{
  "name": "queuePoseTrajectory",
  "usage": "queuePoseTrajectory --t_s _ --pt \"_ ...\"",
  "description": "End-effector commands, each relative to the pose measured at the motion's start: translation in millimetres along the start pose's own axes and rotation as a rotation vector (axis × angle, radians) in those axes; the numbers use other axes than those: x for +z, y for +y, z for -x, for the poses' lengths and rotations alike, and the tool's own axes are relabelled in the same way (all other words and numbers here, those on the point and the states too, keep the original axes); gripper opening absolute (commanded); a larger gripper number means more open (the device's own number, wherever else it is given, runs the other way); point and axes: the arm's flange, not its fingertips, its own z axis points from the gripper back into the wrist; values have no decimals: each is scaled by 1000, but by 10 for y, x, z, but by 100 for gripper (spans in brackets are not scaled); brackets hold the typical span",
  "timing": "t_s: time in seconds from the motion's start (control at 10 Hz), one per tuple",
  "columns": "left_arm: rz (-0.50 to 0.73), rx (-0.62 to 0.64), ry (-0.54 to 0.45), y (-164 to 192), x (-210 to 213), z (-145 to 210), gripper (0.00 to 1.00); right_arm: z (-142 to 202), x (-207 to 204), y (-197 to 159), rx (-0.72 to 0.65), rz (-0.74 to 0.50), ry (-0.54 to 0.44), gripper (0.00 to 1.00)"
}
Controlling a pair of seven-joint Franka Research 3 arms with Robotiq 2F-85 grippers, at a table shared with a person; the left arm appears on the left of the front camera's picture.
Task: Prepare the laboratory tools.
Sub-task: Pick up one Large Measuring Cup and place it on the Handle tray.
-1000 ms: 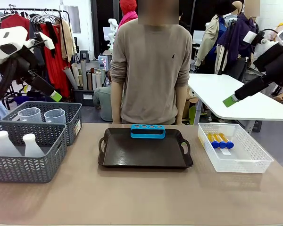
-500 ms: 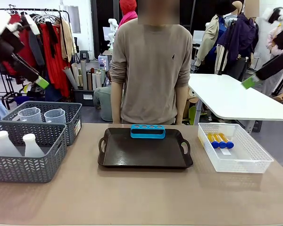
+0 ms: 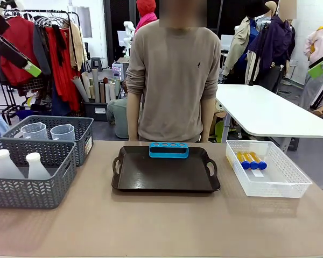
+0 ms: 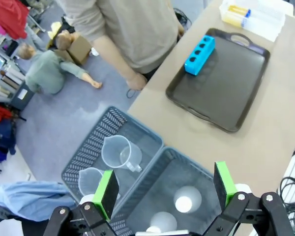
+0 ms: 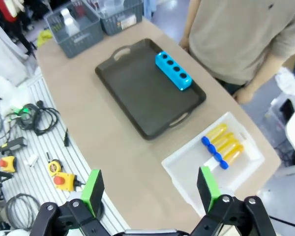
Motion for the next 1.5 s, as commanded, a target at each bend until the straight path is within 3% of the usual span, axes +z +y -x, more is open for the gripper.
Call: queuePoseTrajectory --t_s 0.0,0.6,1.4 --pt "17 27 -35 79 78 4 100 37 64 -107 32 -54 -53 100" --pt "16 47 -70 68 174 51 100 37 100 -230 40 -53 -106 100" --pt "5 65 -47 70 154 28 100 60 87 -184 20 -41 -89 100"
